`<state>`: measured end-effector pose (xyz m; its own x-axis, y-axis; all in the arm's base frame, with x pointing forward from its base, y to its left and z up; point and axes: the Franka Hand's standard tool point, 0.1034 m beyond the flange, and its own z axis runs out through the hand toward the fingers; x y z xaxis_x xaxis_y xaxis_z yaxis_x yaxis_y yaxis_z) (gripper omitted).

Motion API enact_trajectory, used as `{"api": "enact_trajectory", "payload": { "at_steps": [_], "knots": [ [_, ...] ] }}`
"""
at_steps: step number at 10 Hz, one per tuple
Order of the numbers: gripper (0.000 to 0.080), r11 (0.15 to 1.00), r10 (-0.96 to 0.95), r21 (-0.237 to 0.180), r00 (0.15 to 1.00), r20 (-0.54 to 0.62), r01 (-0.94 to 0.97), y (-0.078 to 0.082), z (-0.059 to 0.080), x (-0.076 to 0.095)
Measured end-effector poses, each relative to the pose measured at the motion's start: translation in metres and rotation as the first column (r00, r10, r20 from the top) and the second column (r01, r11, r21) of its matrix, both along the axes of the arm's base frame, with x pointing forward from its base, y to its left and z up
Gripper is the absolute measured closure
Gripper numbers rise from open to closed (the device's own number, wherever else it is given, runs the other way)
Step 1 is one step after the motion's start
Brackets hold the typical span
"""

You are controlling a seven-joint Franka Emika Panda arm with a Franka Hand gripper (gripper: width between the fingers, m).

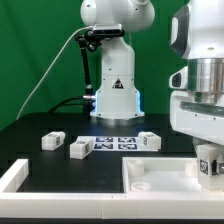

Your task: Assemble one leg

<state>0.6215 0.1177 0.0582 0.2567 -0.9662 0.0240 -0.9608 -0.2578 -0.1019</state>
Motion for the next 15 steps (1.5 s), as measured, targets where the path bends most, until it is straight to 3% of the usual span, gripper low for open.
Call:
{"api": "enact_trajectory", "payload": {
  "at_steps": [2,4,6,8,10,12,15],
  "knots": [
    [0.0526,0.986,-0.163,0.025,0.987,0.000,0.163,0.0020,-0.0010,0.0001],
    [0.0515,0.983,-0.181,0.030,0.983,-0.002,0.181,0.0019,-0.0013,-0.0001],
    [0.0194,0.997,-0.069,0.018,0.998,-0.005,0.069,0.0018,-0.0007,-0.0006],
    [0.0164,0.984,0.177,-0.015,0.984,-0.001,-0.177,0.0016,0.0004,0.0007],
    [0.0152,0.921,0.389,-0.037,0.921,-0.005,-0.388,0.0019,0.0011,0.0010],
    [0.0151,0.780,0.622,-0.070,0.783,-0.025,-0.622,-0.0014,0.0012,0.0017],
    [0.0151,0.609,0.787,-0.093,0.614,-0.049,-0.788,0.0007,0.0005,0.0011]
  ]
}}
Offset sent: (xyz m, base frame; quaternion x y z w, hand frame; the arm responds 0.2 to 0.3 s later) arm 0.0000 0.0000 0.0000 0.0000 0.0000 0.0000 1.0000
